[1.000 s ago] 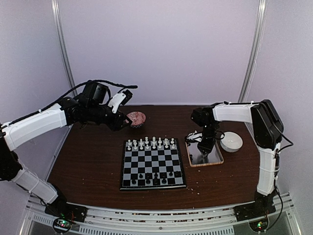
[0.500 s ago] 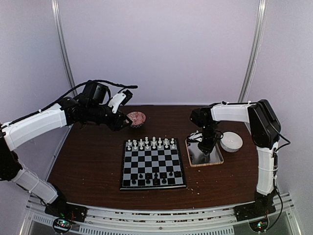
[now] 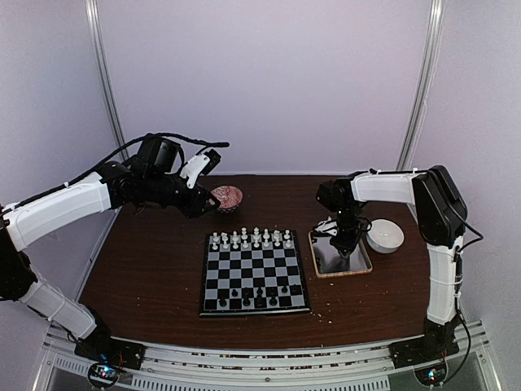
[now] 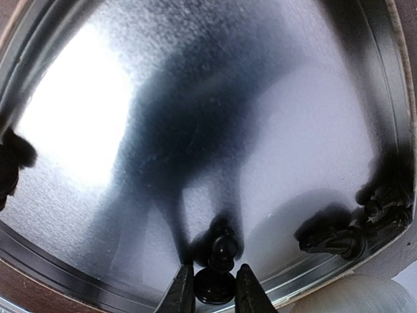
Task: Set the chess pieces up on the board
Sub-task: Pick up the bishop from the storage box, then pass from the right arm to the left
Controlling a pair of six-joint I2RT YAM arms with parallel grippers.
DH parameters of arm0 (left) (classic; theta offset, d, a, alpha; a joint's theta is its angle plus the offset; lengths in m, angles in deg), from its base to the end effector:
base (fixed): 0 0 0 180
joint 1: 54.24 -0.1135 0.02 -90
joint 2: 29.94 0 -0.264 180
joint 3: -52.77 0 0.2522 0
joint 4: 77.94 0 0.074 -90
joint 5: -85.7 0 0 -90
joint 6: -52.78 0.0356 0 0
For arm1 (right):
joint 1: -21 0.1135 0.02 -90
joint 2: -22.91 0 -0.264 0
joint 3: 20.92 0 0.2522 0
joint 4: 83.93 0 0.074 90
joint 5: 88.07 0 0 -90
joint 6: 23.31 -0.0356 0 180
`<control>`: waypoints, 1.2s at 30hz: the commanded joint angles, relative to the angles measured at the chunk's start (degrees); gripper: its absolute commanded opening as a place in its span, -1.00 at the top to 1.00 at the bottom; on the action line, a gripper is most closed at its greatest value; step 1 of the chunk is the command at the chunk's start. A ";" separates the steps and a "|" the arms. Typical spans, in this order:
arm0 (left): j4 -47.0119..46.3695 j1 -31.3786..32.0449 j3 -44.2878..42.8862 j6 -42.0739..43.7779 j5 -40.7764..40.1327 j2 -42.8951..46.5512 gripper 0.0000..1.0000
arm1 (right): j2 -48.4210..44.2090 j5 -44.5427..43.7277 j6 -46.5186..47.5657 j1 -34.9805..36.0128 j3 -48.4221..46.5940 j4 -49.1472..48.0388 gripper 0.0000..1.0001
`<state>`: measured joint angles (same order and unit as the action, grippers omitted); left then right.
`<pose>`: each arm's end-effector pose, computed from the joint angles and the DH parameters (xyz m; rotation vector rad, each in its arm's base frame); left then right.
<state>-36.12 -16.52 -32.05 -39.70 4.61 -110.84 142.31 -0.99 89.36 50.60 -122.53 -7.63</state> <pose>0.2466 -0.1977 0.3244 0.7728 2.1463 -0.5497 0.3330 0.1871 0.1572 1.3558 -2.7569 0.0848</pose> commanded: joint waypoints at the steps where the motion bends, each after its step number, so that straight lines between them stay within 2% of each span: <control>1: -1.07 0.08 -1.79 -0.02 0.81 -0.12 0.27 | -2.05 0.05 0.75 0.01 1.52 -1.39 0.68; 5: -2.44 0.08 -1.51 -1.43 2.67 -1.05 0.27 | -8.78 4.59 3.63 0.01 3.95 -4.48 0.69; 9: -7.82 0.08 0.05 -3.00 15.86 -1.82 0.26 | -16.02 13.55 6.66 0.01 6.36 -7.01 0.69; 13: -18.63 0.29 3.36 -9.76 26.18 -2.70 0.29 | -22.34 25.33 9.97 0.01 8.30 -7.81 0.68; 16: -21.87 1.97 2.68 -13.89 28.69 -5.89 0.29 | -27.10 35.06 11.44 0.15 10.65 -9.67 0.67; 20: -22.96 5.28 -0.26 -17.03 30.33 -11.51 0.29 | -31.17 41.65 11.16 0.49 12.16 -11.71 0.66; 27: -27.44 9.77 -8.09 -24.59 35.82 -24.08 0.29 | -32.05 46.55 11.01 2.00 12.06 -11.30 0.64; 36: -27.58 11.47 -13.98 -27.09 41.34 -30.90 0.29 | -31.91 46.56 11.76 4.41 12.77 -10.94 0.64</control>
<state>-60.27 -5.53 -43.11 -64.83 41.90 -140.50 111.18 44.17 100.01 53.99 -110.25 -18.51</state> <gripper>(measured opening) 0.355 0.189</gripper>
